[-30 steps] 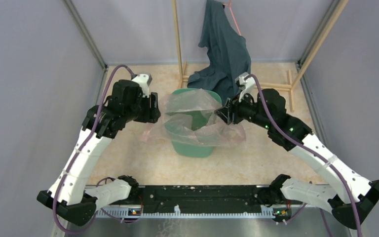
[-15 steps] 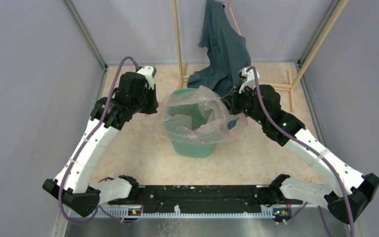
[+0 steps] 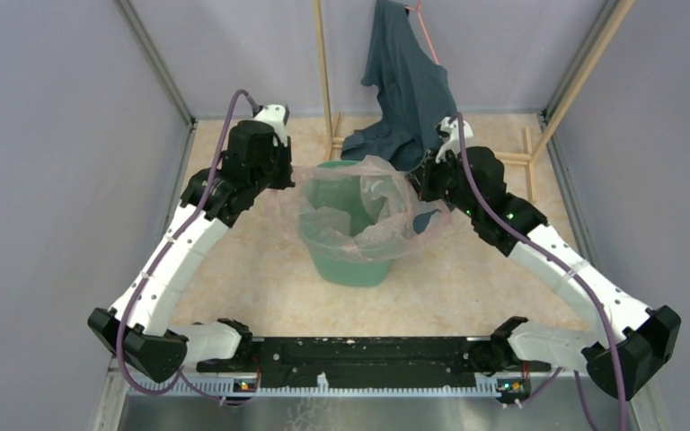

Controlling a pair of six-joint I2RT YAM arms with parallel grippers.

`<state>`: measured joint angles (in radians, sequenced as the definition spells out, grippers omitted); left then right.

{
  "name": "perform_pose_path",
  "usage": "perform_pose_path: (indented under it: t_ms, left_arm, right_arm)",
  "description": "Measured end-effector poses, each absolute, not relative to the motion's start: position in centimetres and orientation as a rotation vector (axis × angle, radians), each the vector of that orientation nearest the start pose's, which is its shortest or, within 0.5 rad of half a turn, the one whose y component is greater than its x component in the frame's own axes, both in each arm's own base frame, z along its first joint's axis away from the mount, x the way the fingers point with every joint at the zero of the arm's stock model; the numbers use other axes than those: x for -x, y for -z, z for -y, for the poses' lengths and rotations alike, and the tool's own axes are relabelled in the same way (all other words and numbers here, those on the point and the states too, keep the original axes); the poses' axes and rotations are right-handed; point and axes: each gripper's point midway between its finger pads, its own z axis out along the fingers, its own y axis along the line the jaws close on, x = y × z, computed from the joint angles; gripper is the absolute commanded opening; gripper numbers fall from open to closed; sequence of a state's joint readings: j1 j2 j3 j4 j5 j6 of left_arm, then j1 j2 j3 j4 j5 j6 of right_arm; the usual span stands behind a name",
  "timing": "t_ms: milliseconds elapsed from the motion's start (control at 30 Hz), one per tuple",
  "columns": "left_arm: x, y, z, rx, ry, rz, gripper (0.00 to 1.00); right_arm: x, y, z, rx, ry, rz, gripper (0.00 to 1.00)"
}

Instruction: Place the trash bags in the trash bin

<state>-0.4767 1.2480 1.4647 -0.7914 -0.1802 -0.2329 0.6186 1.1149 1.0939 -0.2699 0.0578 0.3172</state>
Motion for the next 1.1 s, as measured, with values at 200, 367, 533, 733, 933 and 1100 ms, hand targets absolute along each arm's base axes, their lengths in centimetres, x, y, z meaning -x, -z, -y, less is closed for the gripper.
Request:
perform_pose_path:
  t_ms: [200, 367, 533, 733, 933, 1100]
  left_arm:
    - [-34.4, -30.4, 14.4, -0.123, 0.191, -2.089, 0.0]
    - [-36.9, -26.9, 15.2, -0.103, 0.148, -2.141, 0.0]
    - [-37.8, -23.0, 15.3, -0.069, 0.117, -2.22, 0.0]
    - [-37.9, -22.8, 14.9, 0.014, 0.165, -2.175, 0.0]
    - [-36.7, -22.6, 14.1, 0.097, 0.224, -2.137, 0.0]
    - [-34.9, -22.4, 13.1, 0.129, 0.243, -2.142, 0.0]
  right_arm:
    - [-31.8, -29.6, -21.7, 0.225, -0.592, -1.877, 0.0]
    - [-33.7, -28.3, -21.2, 0.202, -0.588, -1.896, 0.0]
    - [-33.8, -24.4, -21.2, 0.217, -0.59, -1.978, 0.0]
    - [-32.6, -22.2, -21.8, 0.249, -0.644, -2.034, 0.0]
    - [-32.6, -22.5, -22.3, 0.26, -0.671, -2.015, 0.02]
    - [-32.1, -21.2, -22.0, 0.261, -0.659, -2.057, 0.17]
